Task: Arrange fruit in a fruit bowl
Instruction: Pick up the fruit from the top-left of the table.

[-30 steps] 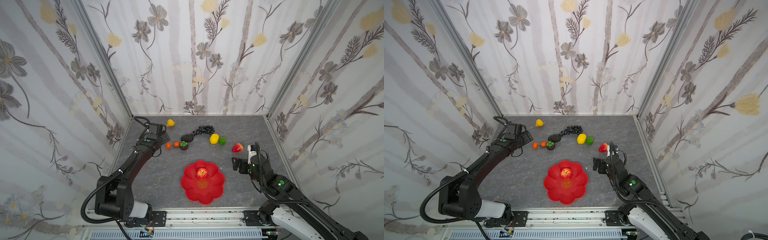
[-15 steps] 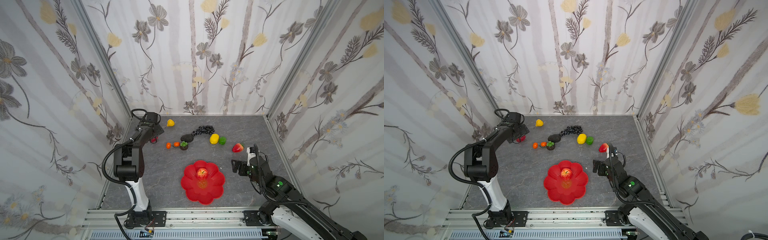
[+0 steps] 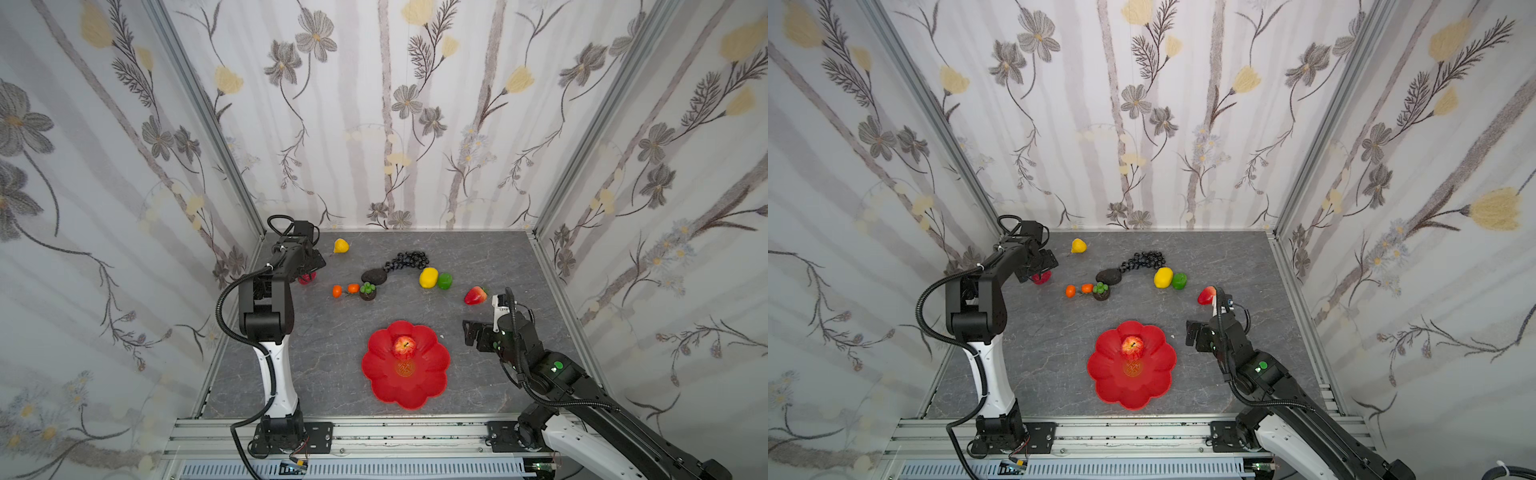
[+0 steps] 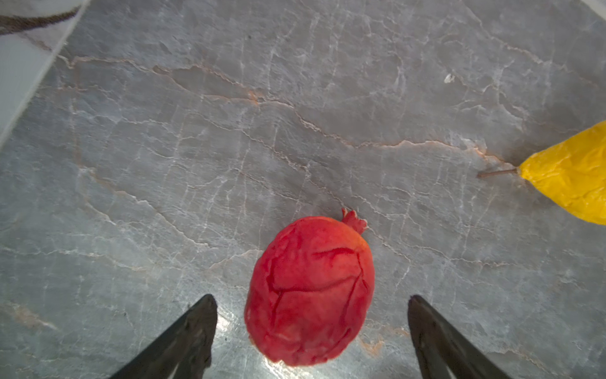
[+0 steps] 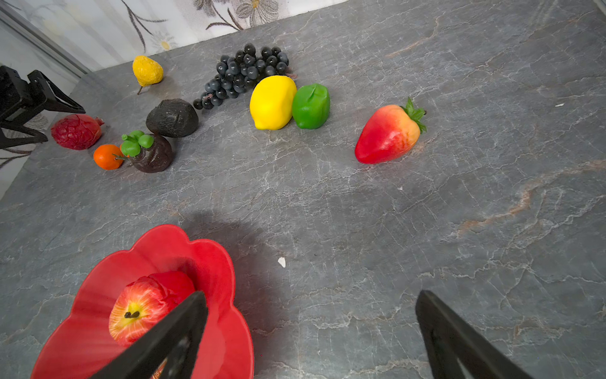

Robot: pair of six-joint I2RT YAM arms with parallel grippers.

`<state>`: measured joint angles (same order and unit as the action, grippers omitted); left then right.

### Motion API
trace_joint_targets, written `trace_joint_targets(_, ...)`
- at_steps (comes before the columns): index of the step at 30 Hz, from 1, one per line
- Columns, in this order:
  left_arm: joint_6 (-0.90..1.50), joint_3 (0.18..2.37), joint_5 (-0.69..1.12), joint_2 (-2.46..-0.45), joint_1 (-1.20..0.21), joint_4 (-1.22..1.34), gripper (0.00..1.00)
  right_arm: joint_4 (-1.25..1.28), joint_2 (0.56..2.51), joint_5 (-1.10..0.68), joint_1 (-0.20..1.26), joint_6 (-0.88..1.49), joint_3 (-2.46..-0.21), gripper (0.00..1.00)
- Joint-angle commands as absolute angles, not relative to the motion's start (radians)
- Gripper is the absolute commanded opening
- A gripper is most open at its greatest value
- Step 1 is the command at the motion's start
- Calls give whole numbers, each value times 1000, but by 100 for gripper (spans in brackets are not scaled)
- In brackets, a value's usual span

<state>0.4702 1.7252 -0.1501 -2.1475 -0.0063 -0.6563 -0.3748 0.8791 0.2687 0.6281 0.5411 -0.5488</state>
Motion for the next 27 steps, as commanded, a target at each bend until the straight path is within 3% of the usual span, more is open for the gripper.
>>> trace_joint_targets(1,453,1755,-116,-2171,-2,-699,88,-331,885,278,627,539,-550,99)
trace_joint_targets(16,465,1768,-60,-2200,-2,-714,73,-324,910,263,627,548,-563,99)
trace_joint_targets(27,483,1749,-37,-2186,-2,-693,55,-336,896,263,627,551,-566,99)
